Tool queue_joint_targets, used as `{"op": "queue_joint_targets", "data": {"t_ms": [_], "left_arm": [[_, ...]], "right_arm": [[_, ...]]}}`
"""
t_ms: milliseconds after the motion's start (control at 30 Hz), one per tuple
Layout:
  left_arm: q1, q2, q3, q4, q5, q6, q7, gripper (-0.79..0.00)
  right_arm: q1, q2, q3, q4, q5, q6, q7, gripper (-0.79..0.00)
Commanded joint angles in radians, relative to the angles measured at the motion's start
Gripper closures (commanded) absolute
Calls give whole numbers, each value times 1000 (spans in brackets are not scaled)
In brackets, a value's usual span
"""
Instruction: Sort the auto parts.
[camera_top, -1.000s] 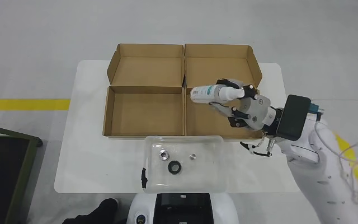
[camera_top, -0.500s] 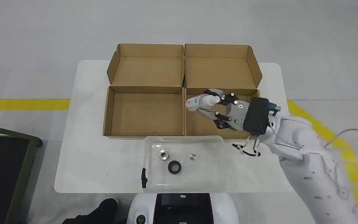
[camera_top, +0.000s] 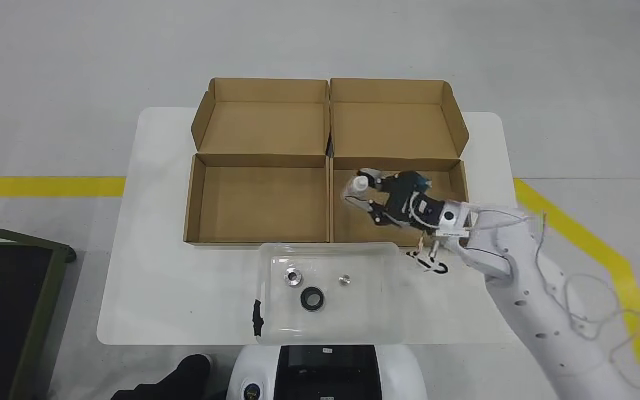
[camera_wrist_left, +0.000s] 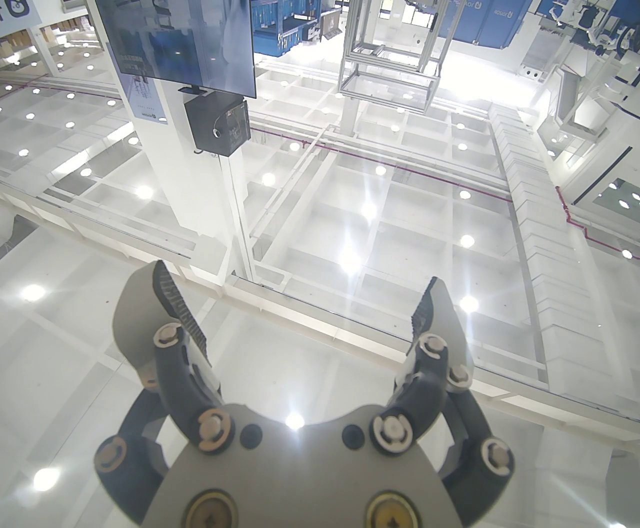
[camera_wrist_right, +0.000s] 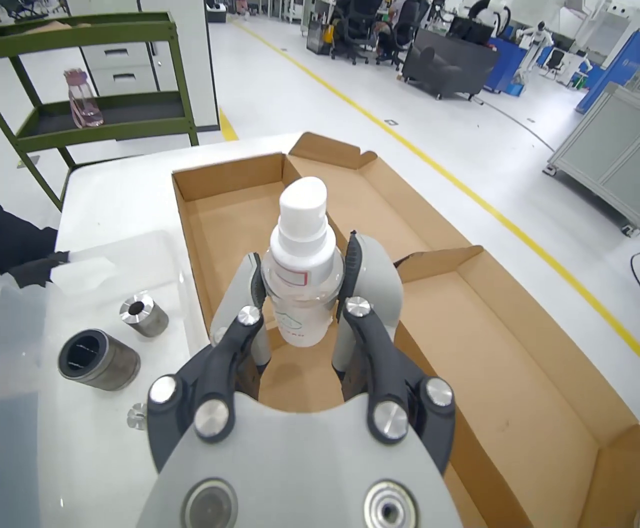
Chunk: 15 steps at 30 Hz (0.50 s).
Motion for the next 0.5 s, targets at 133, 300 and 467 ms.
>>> {"op": "queue_joint_targets", "data": {"t_ms": [133, 300, 467], "left_arm": [[0, 0, 0, 0, 0, 0, 0, -785], [0, 0, 0, 0, 0, 0, 0, -785], [0, 0, 0, 0, 0, 0, 0, -785]], "right_arm": [[41, -12, -48, 76, 1, 10, 61, 0], [67, -20, -71, 135, 11, 17, 82, 0], [92, -30, -93, 192, 23, 25, 91, 0]]}}
